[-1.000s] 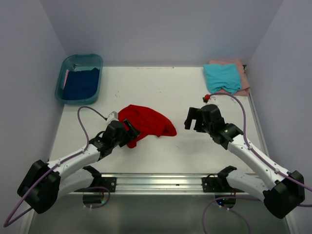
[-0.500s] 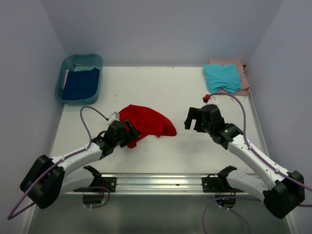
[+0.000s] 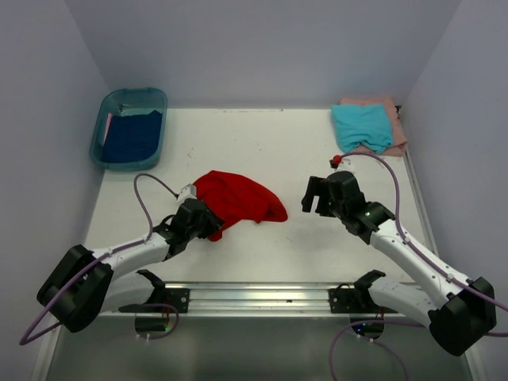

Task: Fold and stack the t-shirts
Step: Flatten out the tshirt

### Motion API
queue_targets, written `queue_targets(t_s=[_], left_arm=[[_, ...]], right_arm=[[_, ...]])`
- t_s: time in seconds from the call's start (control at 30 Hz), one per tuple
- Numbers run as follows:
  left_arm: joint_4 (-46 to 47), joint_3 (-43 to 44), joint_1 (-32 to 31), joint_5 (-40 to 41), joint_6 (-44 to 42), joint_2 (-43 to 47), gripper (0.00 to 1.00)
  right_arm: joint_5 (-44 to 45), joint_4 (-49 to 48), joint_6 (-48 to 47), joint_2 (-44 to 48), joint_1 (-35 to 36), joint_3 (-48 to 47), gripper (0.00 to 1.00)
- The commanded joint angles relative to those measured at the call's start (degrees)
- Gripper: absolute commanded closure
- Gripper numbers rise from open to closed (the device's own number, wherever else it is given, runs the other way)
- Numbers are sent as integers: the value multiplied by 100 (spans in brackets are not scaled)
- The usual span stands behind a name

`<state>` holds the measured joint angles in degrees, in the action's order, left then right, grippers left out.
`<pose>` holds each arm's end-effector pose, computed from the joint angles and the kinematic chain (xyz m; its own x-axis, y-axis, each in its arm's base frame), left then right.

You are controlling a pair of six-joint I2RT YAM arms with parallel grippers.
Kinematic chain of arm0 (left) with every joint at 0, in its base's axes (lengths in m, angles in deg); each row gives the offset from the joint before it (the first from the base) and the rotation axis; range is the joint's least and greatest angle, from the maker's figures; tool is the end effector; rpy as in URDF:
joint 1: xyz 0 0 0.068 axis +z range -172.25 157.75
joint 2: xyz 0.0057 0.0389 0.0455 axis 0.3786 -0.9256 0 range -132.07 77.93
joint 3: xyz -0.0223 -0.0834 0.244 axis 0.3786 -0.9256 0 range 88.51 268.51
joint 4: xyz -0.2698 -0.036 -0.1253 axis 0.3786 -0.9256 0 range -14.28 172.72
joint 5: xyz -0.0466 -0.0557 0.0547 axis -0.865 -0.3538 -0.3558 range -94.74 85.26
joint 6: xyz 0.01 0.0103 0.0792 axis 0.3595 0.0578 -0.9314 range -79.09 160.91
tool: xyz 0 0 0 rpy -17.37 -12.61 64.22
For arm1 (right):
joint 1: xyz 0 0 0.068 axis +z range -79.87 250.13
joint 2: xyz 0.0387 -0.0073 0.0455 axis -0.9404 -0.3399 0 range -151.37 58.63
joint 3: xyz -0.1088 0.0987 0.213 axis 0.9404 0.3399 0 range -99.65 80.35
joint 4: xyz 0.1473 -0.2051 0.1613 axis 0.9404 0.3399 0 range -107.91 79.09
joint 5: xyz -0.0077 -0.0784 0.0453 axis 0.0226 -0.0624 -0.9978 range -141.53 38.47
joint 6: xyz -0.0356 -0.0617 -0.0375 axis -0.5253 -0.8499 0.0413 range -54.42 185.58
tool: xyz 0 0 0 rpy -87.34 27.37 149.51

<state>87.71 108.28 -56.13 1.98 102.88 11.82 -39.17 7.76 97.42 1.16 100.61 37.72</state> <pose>0.2261 -0.1420 0.0822 -0.6821 -0.5979 -0.4210 -0.2581 0.7356 -0.6264 0.2532 0.1319 0.2165 -0.6630 0.2076 -0.7193 -0.0066 0.9591 0.2830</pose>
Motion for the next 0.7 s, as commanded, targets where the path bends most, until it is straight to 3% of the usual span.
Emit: queue_targets(t_s=[0.0, 0.2, 0.37, 0.67], left_arm=[[494, -26, -30, 101, -80, -130, 74], [371, 18, -30, 224, -168, 88, 100], [257, 18, -30, 286, -256, 282, 100], [-24, 27, -30, 532, -353, 721, 100]], right_arm=[[-49, -141, -46, 69, 19, 27, 14], [-76, -150, -46, 157, 28, 80, 16], [-295, -299, -99, 166, 28, 150, 31], [-541, -387, -116, 157, 20, 220, 45]])
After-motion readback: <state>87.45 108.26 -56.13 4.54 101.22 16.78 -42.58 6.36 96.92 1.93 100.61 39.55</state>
